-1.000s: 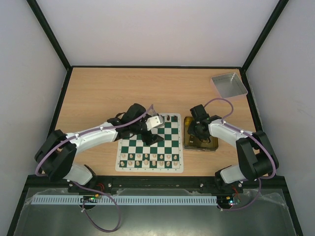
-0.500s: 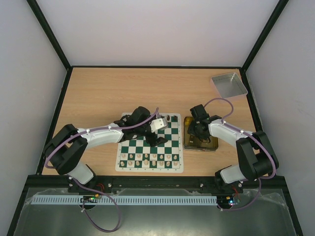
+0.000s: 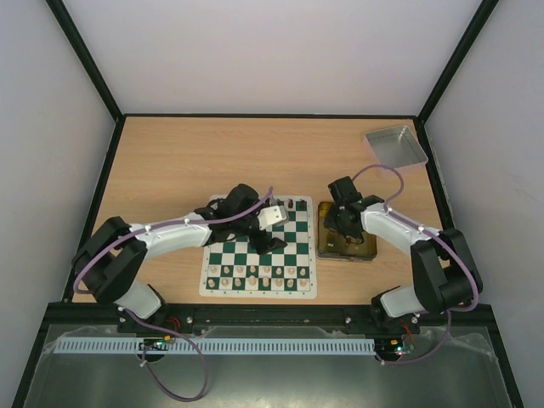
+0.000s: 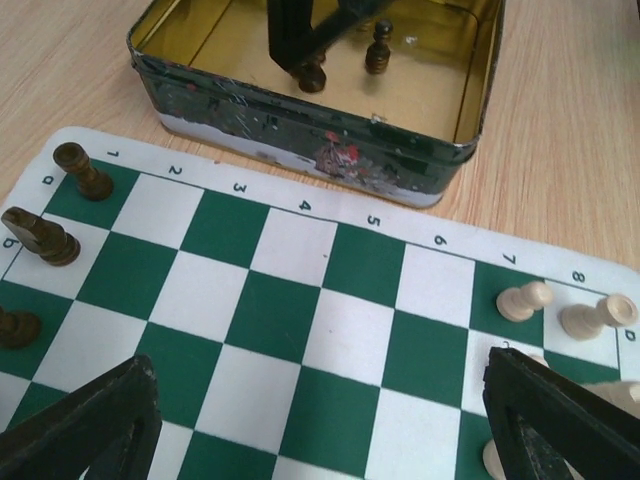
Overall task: Set up the chess pieces on the board
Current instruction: Pick up the chess piece from the storage box.
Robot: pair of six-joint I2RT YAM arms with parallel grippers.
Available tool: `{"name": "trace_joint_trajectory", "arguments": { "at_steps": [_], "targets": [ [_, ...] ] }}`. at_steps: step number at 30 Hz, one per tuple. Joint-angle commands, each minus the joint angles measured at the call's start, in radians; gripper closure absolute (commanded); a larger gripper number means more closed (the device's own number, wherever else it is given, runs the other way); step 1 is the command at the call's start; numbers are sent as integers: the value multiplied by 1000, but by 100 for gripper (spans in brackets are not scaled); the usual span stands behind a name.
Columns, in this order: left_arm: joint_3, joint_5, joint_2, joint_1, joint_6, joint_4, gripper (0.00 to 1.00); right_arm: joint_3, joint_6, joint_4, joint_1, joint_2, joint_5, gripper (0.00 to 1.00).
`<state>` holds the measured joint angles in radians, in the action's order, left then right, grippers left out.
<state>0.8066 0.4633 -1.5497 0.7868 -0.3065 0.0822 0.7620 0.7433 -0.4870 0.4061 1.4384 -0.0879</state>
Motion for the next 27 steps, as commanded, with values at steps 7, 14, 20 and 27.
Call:
{"name": "trace_joint_trajectory", "arguments": {
  "at_steps": [7, 14, 20, 27],
  "targets": [
    [5, 59, 142, -127, -82, -177, 13, 97, -36, -127, 8, -80, 42, 98],
    [-50, 48, 218, -239, -67, -153, 21, 239, -10, -217, 126, -53, 67, 98],
    [-48, 69, 210, -295, -135, -289, 25, 370, 29, -230, 269, 52, 56, 98],
    [-37, 124, 208, -399, -207, -423, 29, 515, 48, -203, 386, 225, 34, 98]
  ]
}}
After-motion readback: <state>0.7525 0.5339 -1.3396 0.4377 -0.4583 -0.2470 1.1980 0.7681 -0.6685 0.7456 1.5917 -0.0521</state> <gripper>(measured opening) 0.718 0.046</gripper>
